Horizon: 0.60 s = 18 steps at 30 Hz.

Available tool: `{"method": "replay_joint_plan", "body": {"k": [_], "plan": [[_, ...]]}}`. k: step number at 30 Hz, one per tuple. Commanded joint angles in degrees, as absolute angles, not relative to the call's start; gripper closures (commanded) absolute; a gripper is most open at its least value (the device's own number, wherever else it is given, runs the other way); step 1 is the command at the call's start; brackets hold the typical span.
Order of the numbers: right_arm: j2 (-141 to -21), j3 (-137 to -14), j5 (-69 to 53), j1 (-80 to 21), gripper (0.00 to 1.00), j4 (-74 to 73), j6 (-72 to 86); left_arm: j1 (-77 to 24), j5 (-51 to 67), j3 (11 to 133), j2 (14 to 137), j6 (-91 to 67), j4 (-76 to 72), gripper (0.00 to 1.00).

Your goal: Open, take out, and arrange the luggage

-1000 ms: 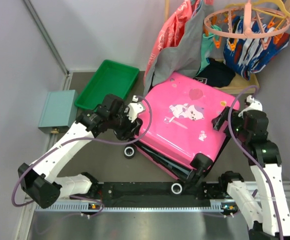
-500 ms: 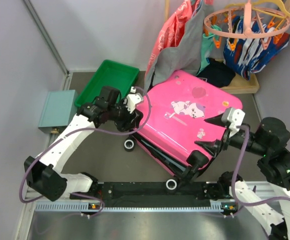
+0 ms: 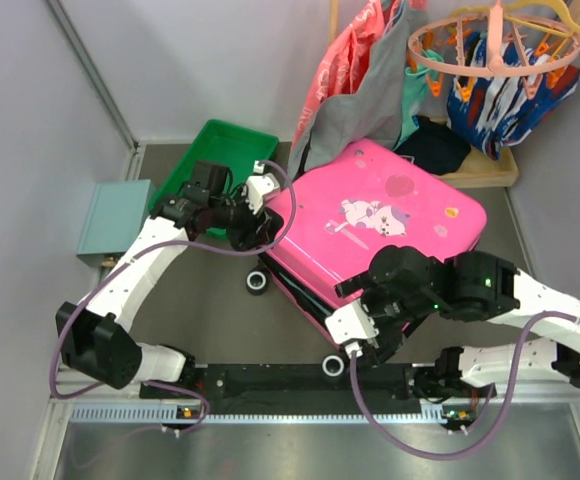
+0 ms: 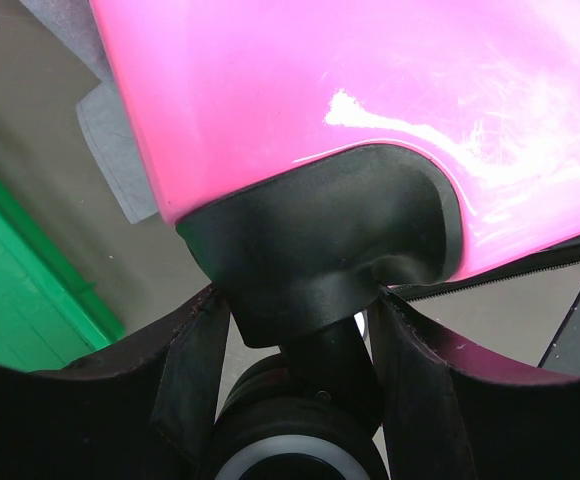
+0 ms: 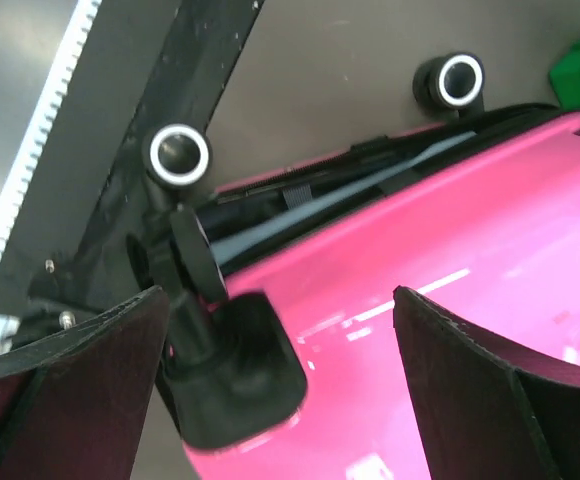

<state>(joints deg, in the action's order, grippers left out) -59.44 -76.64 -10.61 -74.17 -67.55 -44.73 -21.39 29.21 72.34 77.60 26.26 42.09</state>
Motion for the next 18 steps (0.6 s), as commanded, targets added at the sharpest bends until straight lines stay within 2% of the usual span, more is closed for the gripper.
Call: {"method": "replay_joint_plan", "body": {"k": [1,10,13,18], "plan": [[-64.9,-84.5,-8.4,-76.6,0.08,-81.7,-49.0,-19.5,28.2,77.3,76.6,25.8,24.9,1.00],[-66.0,-79.7,-6.3,-81.7,0.06,-85.0,-45.7,-19.5,28.5,77.0,77.0,25.8,24.8,1.00],[-65.7,-75.6,-2.3,-82.7,0.05,-80.9,-46.2,-19.5,29.0,77.3,77.3,25.1,24.6,1.00],[-67.0,-73.0,-3.7,-82.6,0.04,-80.4,-47.2,-19.4,29.4,76.9,77.3,25.0,24.8,1.00]]}}
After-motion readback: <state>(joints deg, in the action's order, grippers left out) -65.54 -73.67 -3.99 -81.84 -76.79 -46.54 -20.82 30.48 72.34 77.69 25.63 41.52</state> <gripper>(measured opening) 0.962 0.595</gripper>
